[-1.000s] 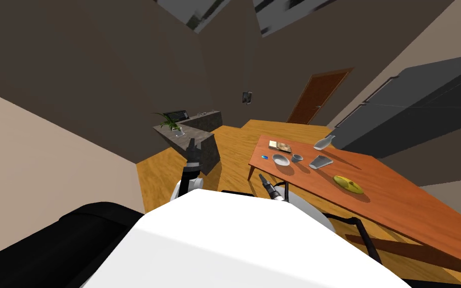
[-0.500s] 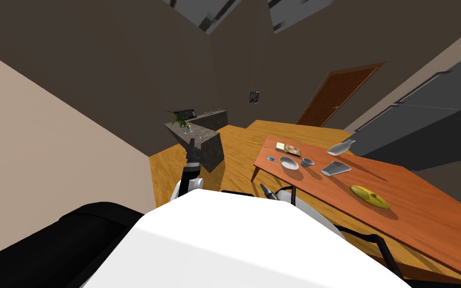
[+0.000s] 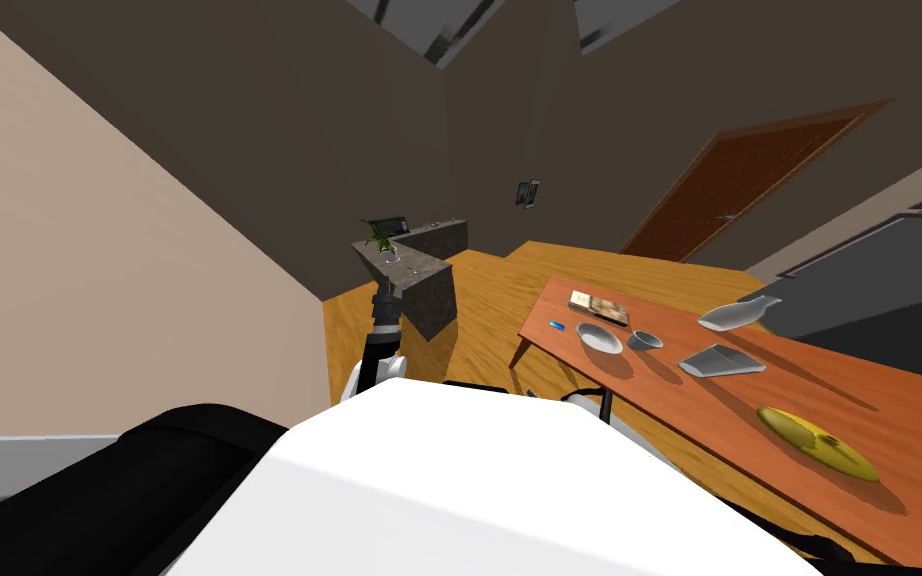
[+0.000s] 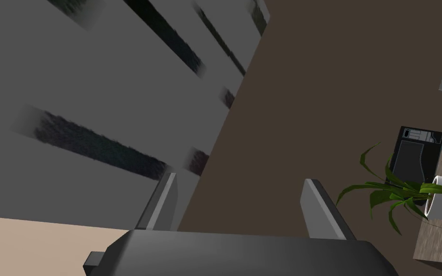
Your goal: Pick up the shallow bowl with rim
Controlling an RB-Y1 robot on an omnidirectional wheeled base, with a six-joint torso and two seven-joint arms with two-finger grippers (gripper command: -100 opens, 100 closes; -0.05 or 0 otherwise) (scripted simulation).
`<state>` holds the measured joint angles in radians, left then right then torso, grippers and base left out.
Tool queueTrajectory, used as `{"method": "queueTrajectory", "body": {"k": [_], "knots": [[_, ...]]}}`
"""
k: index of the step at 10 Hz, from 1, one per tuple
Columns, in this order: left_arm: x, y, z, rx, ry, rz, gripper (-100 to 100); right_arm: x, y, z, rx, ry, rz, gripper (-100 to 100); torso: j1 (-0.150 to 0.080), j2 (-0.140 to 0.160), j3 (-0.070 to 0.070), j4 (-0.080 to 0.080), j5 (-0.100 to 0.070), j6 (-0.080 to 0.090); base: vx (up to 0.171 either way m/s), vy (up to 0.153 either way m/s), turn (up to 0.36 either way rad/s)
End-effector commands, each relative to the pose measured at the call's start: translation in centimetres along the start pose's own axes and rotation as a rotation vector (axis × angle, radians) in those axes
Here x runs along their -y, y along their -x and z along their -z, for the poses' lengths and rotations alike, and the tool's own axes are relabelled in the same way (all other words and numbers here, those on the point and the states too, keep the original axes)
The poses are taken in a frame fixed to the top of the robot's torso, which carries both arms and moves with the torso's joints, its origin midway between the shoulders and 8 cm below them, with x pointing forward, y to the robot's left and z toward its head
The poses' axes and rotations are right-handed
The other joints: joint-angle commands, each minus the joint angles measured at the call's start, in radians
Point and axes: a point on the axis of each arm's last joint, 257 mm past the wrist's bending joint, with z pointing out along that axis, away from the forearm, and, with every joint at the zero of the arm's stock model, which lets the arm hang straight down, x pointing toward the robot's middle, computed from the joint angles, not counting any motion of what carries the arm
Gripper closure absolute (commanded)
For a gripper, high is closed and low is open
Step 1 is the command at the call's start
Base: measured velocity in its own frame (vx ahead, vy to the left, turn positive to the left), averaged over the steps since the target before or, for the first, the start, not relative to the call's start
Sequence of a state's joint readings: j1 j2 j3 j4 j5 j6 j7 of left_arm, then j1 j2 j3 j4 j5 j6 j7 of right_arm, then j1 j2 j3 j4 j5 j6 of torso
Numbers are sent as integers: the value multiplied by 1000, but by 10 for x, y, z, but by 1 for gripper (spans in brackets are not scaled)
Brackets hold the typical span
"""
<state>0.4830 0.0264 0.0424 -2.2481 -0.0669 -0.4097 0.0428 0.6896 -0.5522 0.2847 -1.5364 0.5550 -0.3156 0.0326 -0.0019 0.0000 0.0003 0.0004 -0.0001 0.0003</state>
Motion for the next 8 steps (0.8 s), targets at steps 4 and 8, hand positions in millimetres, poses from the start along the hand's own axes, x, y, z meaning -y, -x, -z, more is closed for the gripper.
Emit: {"method": "queueTrajectory", "body": {"k": [4,8], "knots": [[0,0,0,0,0,0,0,88,-33,35,-148,-170,157,-100,0,-1,0,0,0,1,25,22,149],[0,0,0,0,0,0,0,129,-45,58,-214,-251,219,-100,-1,-1,0,0,0,0,23,6,131]]}}
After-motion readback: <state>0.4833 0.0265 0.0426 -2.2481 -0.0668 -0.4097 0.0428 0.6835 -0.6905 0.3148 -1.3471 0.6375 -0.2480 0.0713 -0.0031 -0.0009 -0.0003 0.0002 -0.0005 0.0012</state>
